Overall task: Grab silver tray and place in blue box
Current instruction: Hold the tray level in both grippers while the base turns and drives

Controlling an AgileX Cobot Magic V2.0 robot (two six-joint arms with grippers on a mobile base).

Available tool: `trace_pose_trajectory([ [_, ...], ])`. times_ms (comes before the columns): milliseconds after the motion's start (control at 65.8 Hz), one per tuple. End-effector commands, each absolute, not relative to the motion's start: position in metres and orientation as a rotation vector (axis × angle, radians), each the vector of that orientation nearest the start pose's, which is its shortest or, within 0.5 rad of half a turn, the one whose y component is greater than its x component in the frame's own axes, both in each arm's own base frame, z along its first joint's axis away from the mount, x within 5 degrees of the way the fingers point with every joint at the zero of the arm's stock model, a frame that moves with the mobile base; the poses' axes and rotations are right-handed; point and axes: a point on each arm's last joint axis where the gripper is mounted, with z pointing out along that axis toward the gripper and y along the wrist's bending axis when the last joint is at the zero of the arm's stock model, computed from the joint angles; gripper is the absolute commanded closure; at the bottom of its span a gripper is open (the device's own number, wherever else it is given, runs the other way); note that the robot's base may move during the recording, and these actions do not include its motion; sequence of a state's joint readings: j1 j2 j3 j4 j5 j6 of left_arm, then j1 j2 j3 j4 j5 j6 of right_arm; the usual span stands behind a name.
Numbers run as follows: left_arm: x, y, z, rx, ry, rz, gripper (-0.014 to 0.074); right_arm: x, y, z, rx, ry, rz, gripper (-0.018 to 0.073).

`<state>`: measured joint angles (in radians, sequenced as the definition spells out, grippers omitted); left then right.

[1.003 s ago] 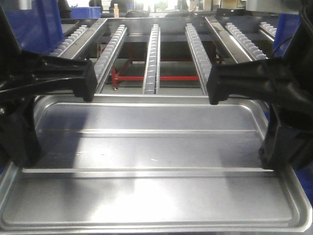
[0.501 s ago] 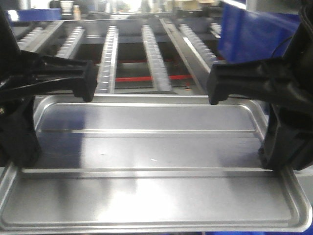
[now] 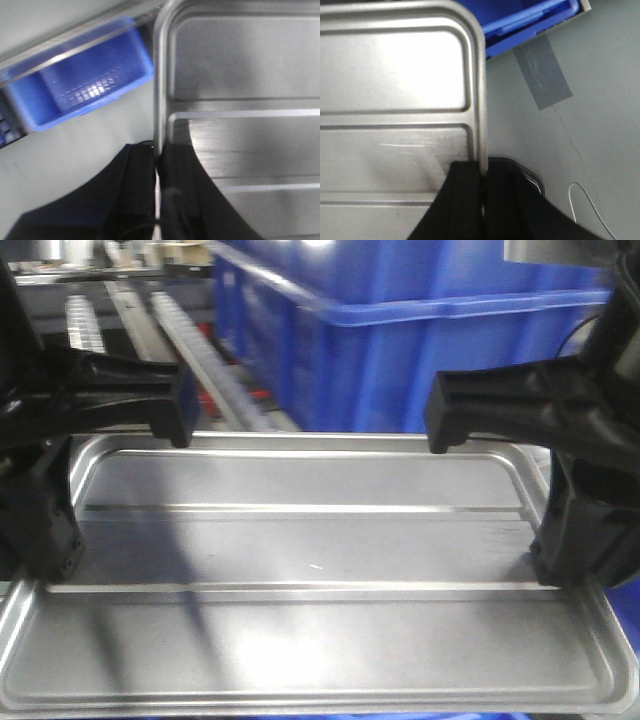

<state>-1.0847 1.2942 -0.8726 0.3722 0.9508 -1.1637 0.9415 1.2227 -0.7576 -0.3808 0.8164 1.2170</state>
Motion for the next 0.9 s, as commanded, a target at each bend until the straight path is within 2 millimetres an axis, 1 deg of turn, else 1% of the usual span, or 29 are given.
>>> trace_pose_trajectory([
  [0, 0.1326, -0.1980, 0.2769, 0.130, 2.657, -0.272, 0.0611, 0.1510, 0.1636, 0.2663, 0.068, 2.589, 0.347, 0.0491],
  [881, 0.1326, -0.1980, 0.2769, 0.130, 2.657, -0.272, 0.0611, 0.1510, 0.1636, 0.2663, 0.068, 2.589, 0.347, 0.0491],
])
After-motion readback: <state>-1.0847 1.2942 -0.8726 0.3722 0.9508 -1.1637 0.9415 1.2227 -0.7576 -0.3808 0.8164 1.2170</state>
